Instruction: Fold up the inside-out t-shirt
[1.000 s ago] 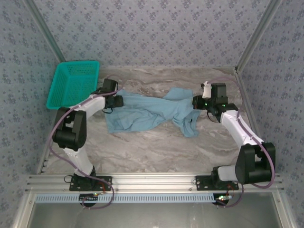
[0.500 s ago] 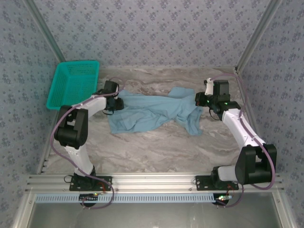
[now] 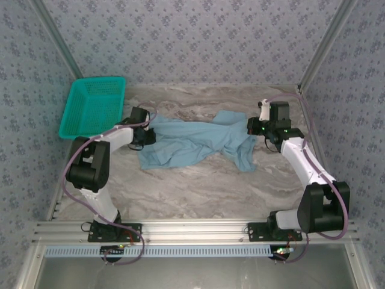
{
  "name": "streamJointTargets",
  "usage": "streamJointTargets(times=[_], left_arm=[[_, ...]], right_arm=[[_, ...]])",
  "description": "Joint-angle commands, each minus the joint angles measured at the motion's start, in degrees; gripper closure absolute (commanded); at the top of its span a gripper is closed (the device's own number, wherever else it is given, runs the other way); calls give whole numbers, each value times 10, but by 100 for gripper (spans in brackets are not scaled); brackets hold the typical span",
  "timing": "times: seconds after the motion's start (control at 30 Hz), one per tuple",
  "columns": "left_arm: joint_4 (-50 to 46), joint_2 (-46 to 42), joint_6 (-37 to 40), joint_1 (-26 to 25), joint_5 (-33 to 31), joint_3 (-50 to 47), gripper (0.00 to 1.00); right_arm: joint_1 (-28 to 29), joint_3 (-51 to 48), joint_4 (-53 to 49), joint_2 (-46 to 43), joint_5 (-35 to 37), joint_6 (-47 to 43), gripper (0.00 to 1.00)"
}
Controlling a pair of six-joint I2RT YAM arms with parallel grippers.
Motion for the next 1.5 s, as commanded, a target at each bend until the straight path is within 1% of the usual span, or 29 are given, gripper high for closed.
streamJointTargets(times=[0.0,0.03,0.27,0.37,0.43,0.53,0.6,0.7,0.77,0.9,0.93,1.03,1.1,1.13,1.2,1.27,1.33,1.47], left_arm=[[8,-62,4,2,10,-2,97],[4,-75,6,2,10,-3,100],[-15,-197,-1,13,5,-10,100],[-33,-224,-5,15,5,3,100],[-44,-231,-9,15,12,8,100],[-55,-208,-14,15,47,18,100],[-53,-173,-20,15,82,27,100],[-36,-102,-29,15,130,58,100],[-24,-49,-32,15,143,90,99],[4,55,-22,17,120,174,93],[9,71,-22,17,115,190,90],[25,101,-19,17,115,220,74],[32,95,-16,17,122,210,62],[40,87,-15,16,125,197,59],[59,67,-21,16,139,162,55],[85,56,-30,14,163,130,54],[82,60,-35,11,169,121,54],[55,69,-9,1,104,121,53]], right_arm=[[-7,22,-1,-22,28,-14,100],[-8,24,-1,-25,30,-15,100],[-18,58,-5,-40,47,-22,100],[-20,77,-17,-43,56,-35,100],[-22,83,-30,-47,75,-46,100],[-29,86,-44,-46,105,-65,100],[-37,97,-55,-27,118,-74,100],[-45,119,-59,26,133,-84,100],[-48,146,-53,66,146,-88,100],[-50,190,-40,148,165,-95,100],[-50,201,-41,163,164,-96,100],[-49,218,-32,196,156,-93,100],[-49,224,-35,210,153,-94,100],[-49,224,-35,213,153,-95,100],[-49,221,-36,218,149,-97,100],[-49,217,-32,220,149,-99,100],[-50,215,-31,223,149,-99,100],[-50,213,-30,222,142,-99,100]])
